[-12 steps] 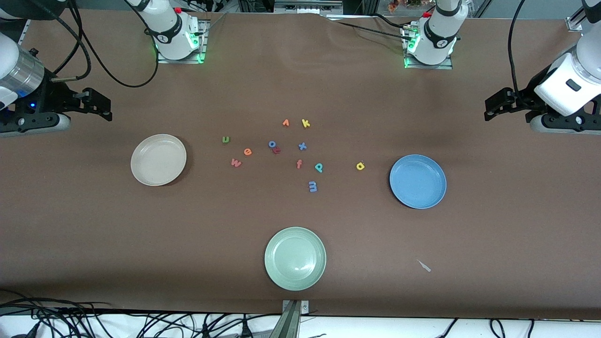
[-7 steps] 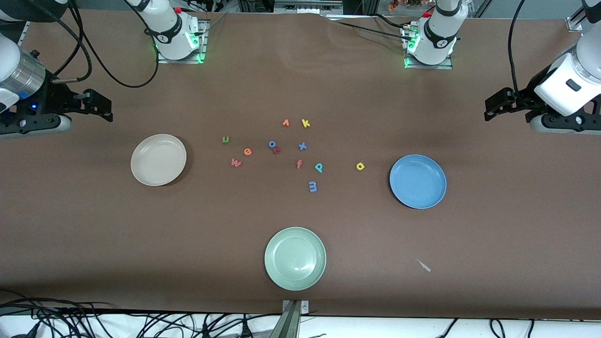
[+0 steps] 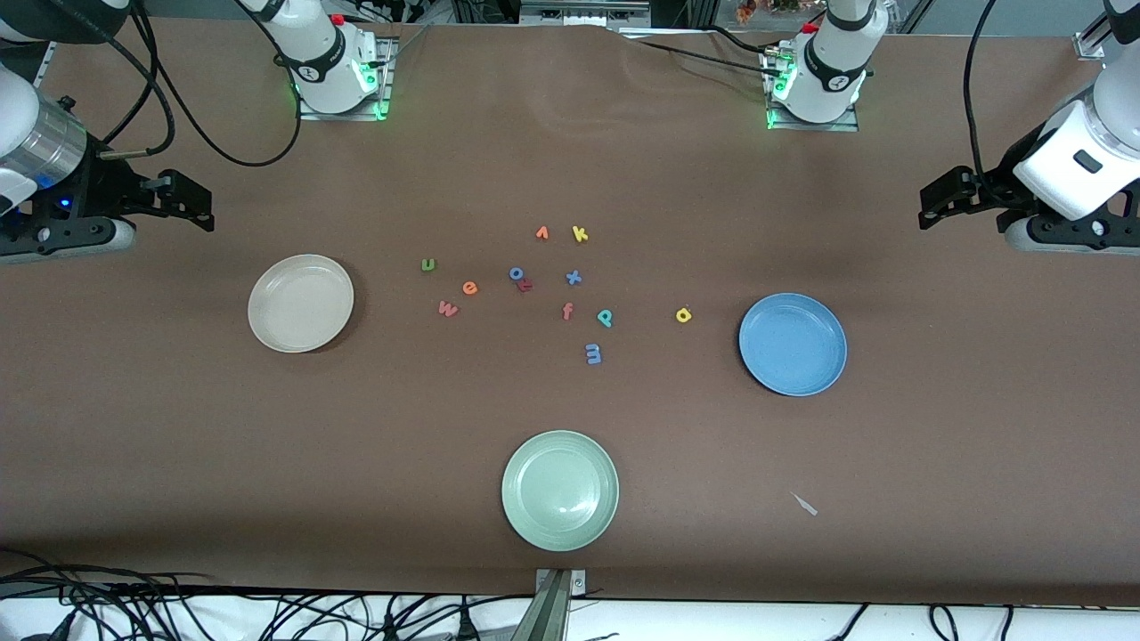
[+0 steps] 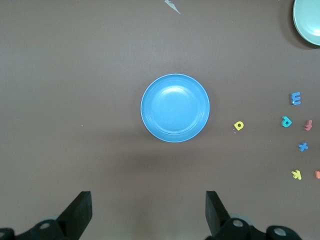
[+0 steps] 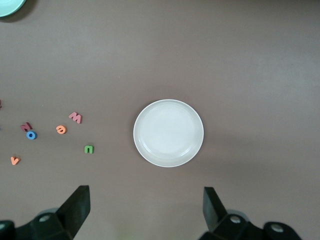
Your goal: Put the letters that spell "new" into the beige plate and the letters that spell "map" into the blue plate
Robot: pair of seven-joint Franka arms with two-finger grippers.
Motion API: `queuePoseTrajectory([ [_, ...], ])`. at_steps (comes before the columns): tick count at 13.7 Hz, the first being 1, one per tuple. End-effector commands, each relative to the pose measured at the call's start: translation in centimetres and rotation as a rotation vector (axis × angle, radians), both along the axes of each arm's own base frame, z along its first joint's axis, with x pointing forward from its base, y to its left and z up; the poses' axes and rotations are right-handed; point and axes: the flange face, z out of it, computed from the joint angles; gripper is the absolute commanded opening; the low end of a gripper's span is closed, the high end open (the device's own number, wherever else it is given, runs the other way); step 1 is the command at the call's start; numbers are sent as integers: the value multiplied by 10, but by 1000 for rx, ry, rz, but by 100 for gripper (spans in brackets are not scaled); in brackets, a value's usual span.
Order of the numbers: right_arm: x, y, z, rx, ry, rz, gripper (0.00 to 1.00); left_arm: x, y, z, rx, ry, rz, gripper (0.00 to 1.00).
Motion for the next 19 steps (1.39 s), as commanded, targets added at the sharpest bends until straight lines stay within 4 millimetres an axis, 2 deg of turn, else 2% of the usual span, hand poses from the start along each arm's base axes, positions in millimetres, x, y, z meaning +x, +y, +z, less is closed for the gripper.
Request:
queuePoseTrajectory([
  [1, 1, -2, 3, -10, 0, 11, 100, 2, 0, 5, 18, -4, -12, 100],
  [19, 0, 2, -5, -12, 20, 12, 100, 2, 1, 5, 32, -5, -15, 100],
])
